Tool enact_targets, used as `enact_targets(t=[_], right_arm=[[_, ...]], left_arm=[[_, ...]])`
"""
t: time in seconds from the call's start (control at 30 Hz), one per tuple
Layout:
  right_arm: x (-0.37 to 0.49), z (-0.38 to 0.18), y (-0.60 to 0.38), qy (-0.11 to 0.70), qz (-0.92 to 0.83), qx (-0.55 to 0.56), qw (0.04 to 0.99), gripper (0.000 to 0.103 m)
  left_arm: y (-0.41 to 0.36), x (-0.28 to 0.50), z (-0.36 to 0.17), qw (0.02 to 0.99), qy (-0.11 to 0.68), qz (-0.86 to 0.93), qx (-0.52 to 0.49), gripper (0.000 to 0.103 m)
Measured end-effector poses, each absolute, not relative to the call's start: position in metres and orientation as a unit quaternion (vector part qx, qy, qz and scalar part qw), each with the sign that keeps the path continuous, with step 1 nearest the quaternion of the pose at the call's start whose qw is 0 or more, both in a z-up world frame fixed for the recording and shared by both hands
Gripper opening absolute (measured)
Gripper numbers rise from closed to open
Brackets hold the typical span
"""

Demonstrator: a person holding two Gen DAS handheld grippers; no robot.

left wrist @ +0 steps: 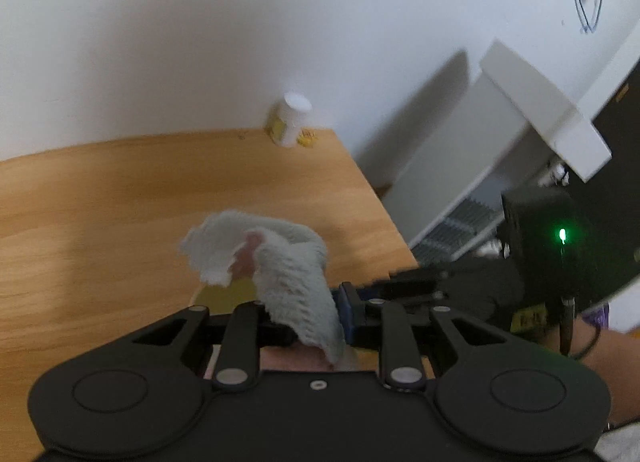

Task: Clean bowl
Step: 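Push the cloth into the bowl with the left tool while the right tool holds the rim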

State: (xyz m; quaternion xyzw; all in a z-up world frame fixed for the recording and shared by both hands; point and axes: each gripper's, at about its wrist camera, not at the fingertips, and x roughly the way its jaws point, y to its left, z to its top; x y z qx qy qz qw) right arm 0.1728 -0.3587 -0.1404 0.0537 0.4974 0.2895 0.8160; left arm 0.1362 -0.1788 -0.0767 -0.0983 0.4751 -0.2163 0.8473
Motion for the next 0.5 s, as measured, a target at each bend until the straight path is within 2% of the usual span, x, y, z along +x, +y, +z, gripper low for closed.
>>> enact_targets(t=[0.03,0.43,0.5], right_arm=[[0.172,-0.141,-0.358,0.498,0.293,0.051,0.815,0.020],[0.174,-0.138,-0.343,0.501,0.319,-0.004,0.805,0.019],[0.173,-0.138,-0.343,0.499,0.322,-0.021,0.804,0.022]], left_arm=[[-0.178,0.139,-0.083,0.839,0.490,-0.214,-0.103,0.013],[-0.175,0.168,-0.133,0.804,0.558,-0.183,-0.089,0.012],[-0.178,0.170,-0.137,0.801,0.563,-0.184,-0.083,0.012]])
